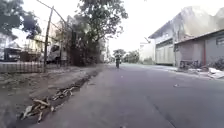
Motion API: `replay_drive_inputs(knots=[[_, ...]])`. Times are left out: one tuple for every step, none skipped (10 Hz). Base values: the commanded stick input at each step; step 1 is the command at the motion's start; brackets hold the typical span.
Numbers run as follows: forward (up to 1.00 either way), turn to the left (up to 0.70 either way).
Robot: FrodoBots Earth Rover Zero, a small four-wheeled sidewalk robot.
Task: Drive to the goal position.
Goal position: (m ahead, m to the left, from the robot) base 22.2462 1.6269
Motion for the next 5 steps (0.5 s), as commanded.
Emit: replay_drive_inputs(knots=[[1.00,0.08],[0.95,0.08],[0.45,0.04],[0.00,0.00],[0.00,0.00]])
